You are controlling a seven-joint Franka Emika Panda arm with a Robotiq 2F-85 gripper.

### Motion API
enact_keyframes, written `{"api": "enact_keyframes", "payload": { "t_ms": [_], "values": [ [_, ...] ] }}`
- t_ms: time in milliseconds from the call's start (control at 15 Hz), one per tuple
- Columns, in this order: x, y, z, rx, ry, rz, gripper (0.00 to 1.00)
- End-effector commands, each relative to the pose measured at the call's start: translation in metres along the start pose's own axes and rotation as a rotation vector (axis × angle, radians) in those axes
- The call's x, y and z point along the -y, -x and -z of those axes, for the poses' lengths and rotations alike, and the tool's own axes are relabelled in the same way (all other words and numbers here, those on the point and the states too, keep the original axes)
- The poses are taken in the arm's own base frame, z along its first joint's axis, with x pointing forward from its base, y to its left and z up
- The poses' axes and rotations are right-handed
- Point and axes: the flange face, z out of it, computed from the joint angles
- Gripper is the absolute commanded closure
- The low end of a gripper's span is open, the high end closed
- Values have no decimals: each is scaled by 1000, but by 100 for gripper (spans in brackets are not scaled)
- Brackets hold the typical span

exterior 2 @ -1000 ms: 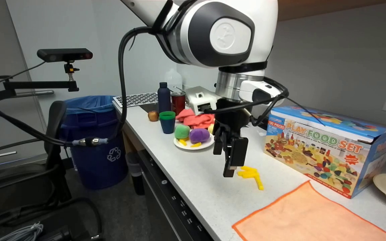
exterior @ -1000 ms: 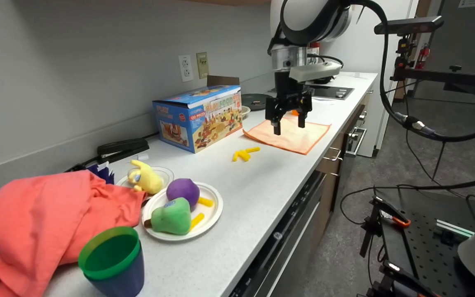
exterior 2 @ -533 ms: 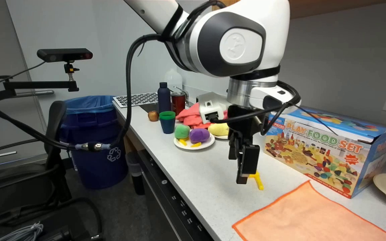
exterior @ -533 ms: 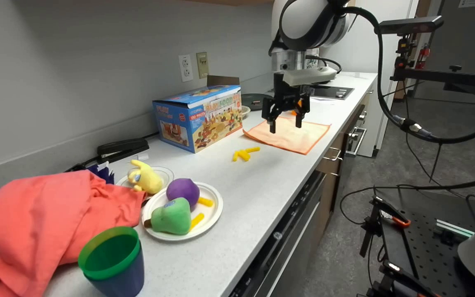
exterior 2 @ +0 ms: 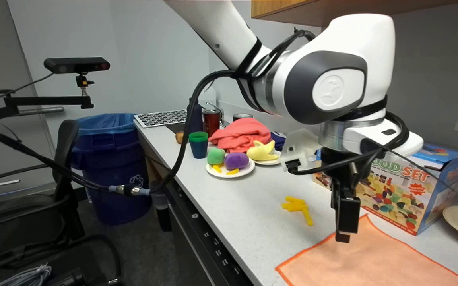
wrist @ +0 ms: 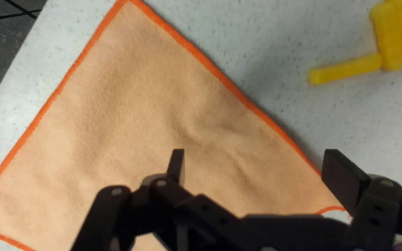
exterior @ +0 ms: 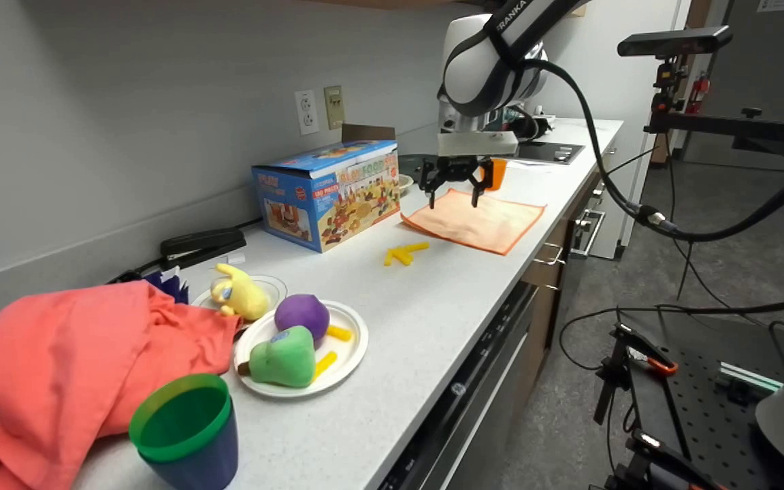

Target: Use the peach towel to wipe the countertop

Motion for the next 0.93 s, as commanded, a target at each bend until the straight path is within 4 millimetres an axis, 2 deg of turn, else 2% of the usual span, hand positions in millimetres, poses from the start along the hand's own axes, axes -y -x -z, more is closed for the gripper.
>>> {"api": "enact_keyframes", "payload": {
  "t_ms": [0,333,600,733,800,867],
  "values": [
    [1,-43,-17,-59,38,-128,0],
    [-15,-72,-48,-56,108,-255,0],
    [-15,-75,-72,-49,138,-294,0],
    [-12,-74,-76,-40,138,-298,0],
    [-12,-74,-78,-39,136,-295,25],
    [-11,-74,-77,-33,132,-294,28]
  ]
}}
